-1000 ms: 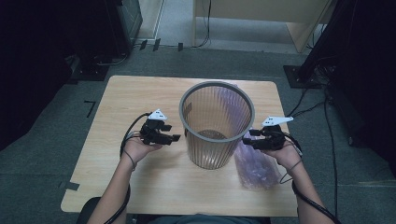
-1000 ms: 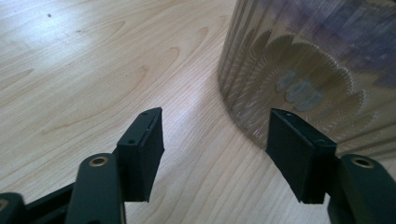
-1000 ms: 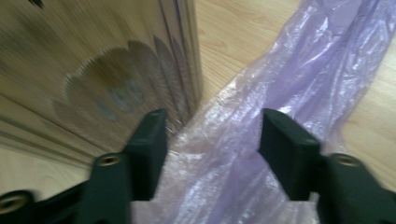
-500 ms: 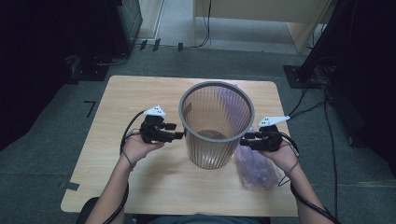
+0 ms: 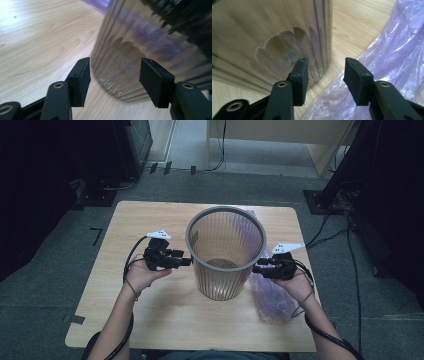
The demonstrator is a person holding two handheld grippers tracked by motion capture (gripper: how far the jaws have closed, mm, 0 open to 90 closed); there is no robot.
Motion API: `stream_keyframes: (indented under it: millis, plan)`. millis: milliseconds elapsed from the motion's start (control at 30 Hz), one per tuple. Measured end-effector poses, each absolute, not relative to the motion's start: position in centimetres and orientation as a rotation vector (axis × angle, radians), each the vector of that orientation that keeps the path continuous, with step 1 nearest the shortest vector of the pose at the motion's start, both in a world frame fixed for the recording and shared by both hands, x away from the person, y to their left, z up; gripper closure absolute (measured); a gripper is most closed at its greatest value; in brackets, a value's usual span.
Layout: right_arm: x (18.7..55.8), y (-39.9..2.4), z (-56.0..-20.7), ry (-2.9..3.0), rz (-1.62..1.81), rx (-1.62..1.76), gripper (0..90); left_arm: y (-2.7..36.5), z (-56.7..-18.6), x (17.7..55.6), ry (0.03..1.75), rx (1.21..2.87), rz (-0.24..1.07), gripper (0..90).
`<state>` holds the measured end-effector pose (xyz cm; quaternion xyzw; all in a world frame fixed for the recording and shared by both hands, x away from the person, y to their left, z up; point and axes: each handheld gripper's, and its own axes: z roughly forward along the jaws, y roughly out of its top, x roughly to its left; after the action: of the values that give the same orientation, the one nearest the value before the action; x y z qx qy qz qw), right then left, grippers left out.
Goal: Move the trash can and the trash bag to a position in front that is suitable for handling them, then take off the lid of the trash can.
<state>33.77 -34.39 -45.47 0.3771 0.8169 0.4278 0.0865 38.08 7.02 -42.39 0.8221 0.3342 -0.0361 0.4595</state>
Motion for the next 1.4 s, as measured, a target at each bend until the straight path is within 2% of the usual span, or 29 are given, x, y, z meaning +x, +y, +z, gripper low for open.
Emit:
stream_keyframes:
  millis: [67, 167, 467, 567, 667, 900, 1400]
  plan:
    - [34.0, -34.4, -45.5, 2.417, 1.281, 1.125, 52.7, 7.1, -42.2, 38.2, 0.814, 2.008, -0.071, 37.8]
    - [34.5, -34.4, -45.4, 2.379, 1.297, 1.134, 52.4, 6.8, -41.9, 38.3, 0.804, 2.025, -0.025, 40.7]
    - [34.7, -34.2, -45.4, 2.361, 1.312, 1.168, 53.5, 6.8, -41.6, 38.1, 0.781, 2.048, -0.008, 45.1]
    - [34.9, -34.3, -45.5, 2.358, 1.307, 1.174, 47.1, 7.1, -41.5, 38.3, 0.812, 2.05, 0.006, 39.5]
    - [35.1, -34.3, -45.8, 2.356, 1.282, 1.174, 45.3, 7.4, -41.4, 38.4, 0.817, 2.059, 0.015, 40.1]
    - [35.5, -34.3, -46.9, 2.366, 1.199, 1.081, 33.9, 8.2, -40.3, 39.3, 0.851, 2.036, 0.036, 39.7]
    - [36.4, -35.9, -48.0, 2.33, 1.193, 1.142, 30.1, 8.3, -39.0, 40.0, 0.862, 2.029, 0.047, 39.8]
